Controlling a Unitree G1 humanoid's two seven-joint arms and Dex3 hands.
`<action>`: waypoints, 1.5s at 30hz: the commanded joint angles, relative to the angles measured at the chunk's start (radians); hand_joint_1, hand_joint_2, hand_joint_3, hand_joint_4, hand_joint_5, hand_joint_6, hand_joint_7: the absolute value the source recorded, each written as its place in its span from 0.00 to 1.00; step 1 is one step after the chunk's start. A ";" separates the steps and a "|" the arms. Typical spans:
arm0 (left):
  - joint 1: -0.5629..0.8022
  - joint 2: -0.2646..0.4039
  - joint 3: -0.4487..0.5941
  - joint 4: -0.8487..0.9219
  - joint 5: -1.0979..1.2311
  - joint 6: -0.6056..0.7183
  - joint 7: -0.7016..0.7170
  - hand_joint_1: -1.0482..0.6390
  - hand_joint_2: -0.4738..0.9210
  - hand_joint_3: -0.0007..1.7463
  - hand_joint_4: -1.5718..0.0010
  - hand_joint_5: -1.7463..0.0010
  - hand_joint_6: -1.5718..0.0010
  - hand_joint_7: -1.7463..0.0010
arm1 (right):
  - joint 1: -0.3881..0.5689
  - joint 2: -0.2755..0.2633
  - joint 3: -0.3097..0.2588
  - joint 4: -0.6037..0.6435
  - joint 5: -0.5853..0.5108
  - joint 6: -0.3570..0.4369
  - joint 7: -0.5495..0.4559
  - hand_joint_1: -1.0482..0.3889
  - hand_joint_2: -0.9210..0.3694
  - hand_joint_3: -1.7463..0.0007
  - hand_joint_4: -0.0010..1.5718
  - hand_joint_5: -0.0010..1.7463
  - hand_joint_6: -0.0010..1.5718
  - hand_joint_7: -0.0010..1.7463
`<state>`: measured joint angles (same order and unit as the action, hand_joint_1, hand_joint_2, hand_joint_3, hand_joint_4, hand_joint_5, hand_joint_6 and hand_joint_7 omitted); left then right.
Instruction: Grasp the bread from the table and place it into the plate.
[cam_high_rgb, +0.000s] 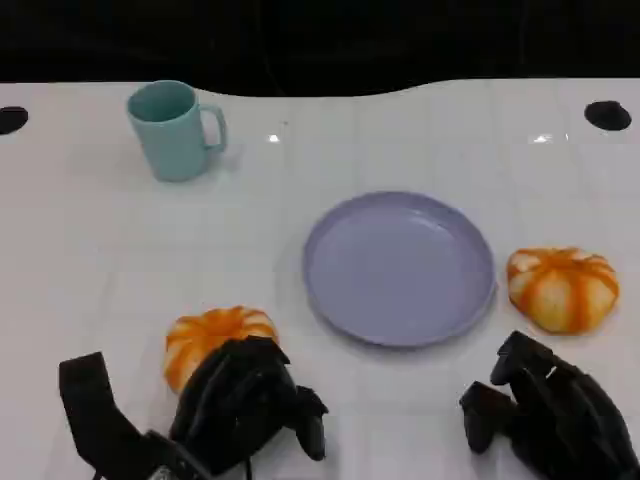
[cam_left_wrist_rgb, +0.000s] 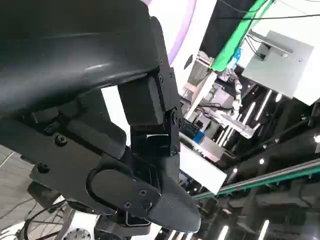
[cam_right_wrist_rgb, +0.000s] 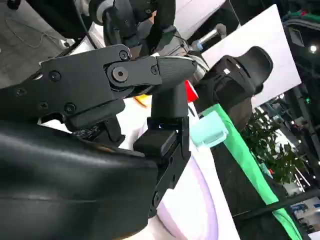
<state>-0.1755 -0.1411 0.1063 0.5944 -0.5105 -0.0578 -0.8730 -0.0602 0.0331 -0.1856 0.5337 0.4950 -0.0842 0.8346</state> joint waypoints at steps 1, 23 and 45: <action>0.005 0.015 0.003 -0.005 0.008 -0.004 -0.011 0.00 0.84 0.00 0.00 0.56 0.00 0.76 | 0.001 -0.006 -0.006 0.002 0.003 -0.005 -0.001 0.33 0.00 0.87 0.50 0.99 0.43 0.84; 0.020 0.024 -0.004 -0.033 0.079 -0.160 0.028 0.00 0.90 0.01 0.00 0.62 0.00 0.83 | 0.003 -0.003 -0.005 -0.011 0.006 0.008 -0.006 0.33 0.00 0.88 0.50 0.98 0.44 0.83; 0.040 0.369 -0.118 -0.354 0.983 -0.631 0.622 0.00 1.00 0.21 0.99 0.08 0.70 1.00 | 0.004 -0.004 -0.006 -0.010 0.010 0.012 0.007 0.34 0.00 0.87 0.49 0.97 0.43 0.83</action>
<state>-0.1560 0.1840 0.0063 0.2844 0.3790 -0.7007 -0.3268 -0.0603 0.0361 -0.1861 0.5278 0.4979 -0.0707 0.8381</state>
